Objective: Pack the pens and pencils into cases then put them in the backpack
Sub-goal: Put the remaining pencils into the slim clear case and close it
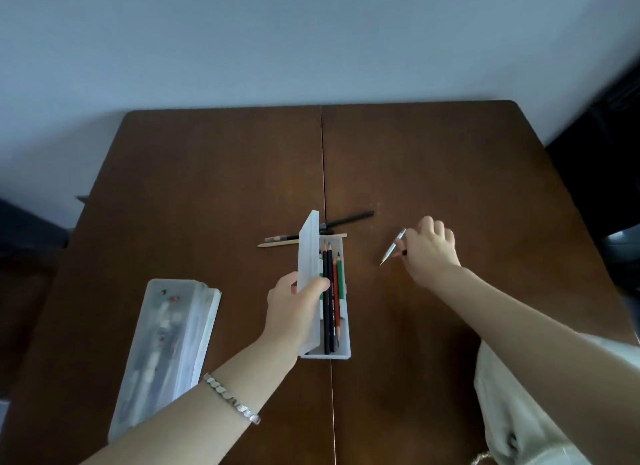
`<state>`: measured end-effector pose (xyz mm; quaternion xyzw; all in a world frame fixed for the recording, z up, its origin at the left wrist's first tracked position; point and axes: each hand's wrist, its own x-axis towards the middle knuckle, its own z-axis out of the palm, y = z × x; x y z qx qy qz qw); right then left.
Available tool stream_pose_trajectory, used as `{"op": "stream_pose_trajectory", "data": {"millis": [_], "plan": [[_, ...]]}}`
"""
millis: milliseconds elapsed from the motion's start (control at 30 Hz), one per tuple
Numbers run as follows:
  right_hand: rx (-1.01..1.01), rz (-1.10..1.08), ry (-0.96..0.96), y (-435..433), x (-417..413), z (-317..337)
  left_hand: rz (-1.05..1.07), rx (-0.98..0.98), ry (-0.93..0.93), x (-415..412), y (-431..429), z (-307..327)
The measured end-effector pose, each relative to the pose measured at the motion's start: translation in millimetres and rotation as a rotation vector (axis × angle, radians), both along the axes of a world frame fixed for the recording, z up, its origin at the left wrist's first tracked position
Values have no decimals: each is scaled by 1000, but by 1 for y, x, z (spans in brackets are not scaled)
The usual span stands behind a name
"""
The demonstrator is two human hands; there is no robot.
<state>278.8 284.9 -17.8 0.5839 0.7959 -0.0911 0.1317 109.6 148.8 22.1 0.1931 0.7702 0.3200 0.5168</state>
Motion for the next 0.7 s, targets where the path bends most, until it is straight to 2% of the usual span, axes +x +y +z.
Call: {"op": "stream_pose_trajectory", "data": {"millis": [67, 133, 233, 300, 367, 433, 500, 567, 633, 700], "plan": [[-21, 203, -52, 12, -1, -1, 15, 6, -17, -3, 2, 0], [-82, 348, -123, 22, -4, -7, 20, 11, -26, -6, 4, -1], [-70, 514, -246, 27, -9, -16, 32, 8, -21, -10, 5, -2], [-88, 545, -296, 26, -13, -20, 48, 3, -22, -13, 6, -1], [-123, 466, -280, 19, -18, -19, 60, 3, -22, -16, 5, -2], [-201, 166, -51, 7, -26, -11, 72, 6, -31, -17, 3, -3], [-369, -197, 397, -8, -37, 0, 83, 13, -42, -16, 1, -1], [-505, -442, 764, -27, -55, 15, 90, 19, -56, -14, -1, 1], [-673, -589, 915, -46, -74, 31, 103, 33, -74, -11, -4, 1], [-822, -630, 949, -61, -89, 41, 111, 56, -73, -9, -5, 0]]}}
